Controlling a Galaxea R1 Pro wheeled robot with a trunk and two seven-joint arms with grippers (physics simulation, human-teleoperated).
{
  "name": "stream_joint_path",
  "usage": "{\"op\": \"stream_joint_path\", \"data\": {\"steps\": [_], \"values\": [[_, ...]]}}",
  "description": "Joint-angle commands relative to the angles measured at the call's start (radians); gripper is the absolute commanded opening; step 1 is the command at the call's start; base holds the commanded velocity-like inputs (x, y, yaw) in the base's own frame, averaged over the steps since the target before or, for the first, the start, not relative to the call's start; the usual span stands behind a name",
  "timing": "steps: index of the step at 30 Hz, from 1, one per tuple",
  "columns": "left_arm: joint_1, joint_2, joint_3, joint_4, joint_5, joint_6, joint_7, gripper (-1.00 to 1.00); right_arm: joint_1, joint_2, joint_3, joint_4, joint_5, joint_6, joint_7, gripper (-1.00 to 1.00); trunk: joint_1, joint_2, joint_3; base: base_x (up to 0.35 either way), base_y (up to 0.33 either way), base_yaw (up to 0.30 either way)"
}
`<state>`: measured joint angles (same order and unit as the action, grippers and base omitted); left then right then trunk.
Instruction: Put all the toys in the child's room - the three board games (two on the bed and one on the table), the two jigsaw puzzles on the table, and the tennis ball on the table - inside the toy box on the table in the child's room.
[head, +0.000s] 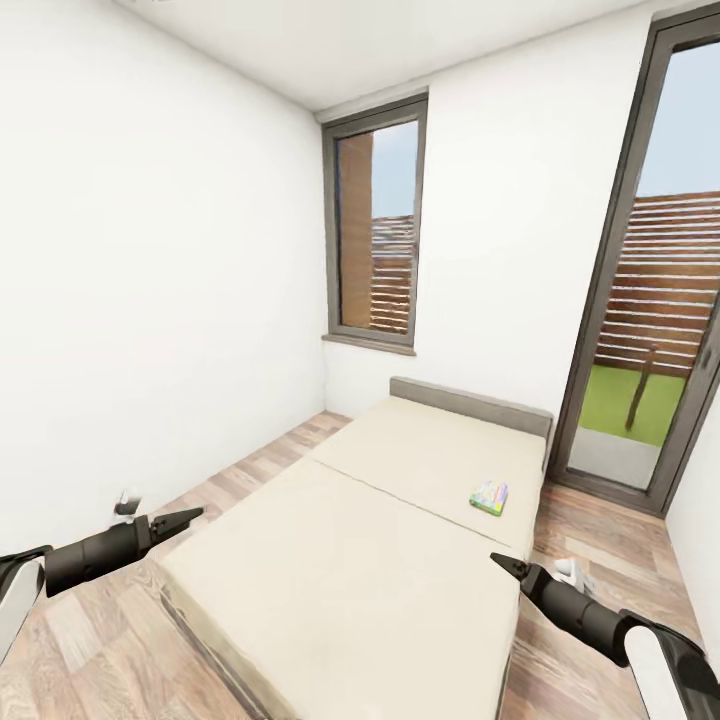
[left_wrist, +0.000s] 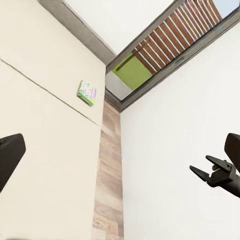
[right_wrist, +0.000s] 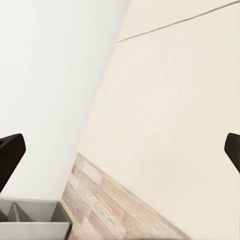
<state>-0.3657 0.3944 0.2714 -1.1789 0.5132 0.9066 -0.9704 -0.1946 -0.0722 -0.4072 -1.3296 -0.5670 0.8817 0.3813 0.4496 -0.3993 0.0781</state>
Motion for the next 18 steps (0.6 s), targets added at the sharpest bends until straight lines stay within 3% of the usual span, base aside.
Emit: {"op": "stream_joint_path", "data": {"steps": [1, 10, 18], "values": [[-0.001, 0.000, 0.000, 0.001, 0.001, 0.005, -0.002, 1.00, 0.000, 0.000, -0.002, 0.000, 0.004, 0.005, 0.007, 1.00, 0.000, -0.001, 0.000, 0.000, 0.000, 0.292], [-0.001, 0.000, 0.000, 0.001, 0.001, 0.005, -0.002, 1.00, 0.000, 0.000, -0.001, 0.000, 0.004, 0.005, 0.006, 1.00, 0.000, -0.001, 0.000, 0.000, -0.047, 0.291], [-0.001, 0.000, 0.000, 0.001, 0.001, 0.005, -0.003, 1.00, 0.000, 0.000, -0.001, 0.000, 0.004, 0.005, 0.006, 1.00, 0.000, -0.001, 0.000, 0.000, -0.145, 0.291]]}}
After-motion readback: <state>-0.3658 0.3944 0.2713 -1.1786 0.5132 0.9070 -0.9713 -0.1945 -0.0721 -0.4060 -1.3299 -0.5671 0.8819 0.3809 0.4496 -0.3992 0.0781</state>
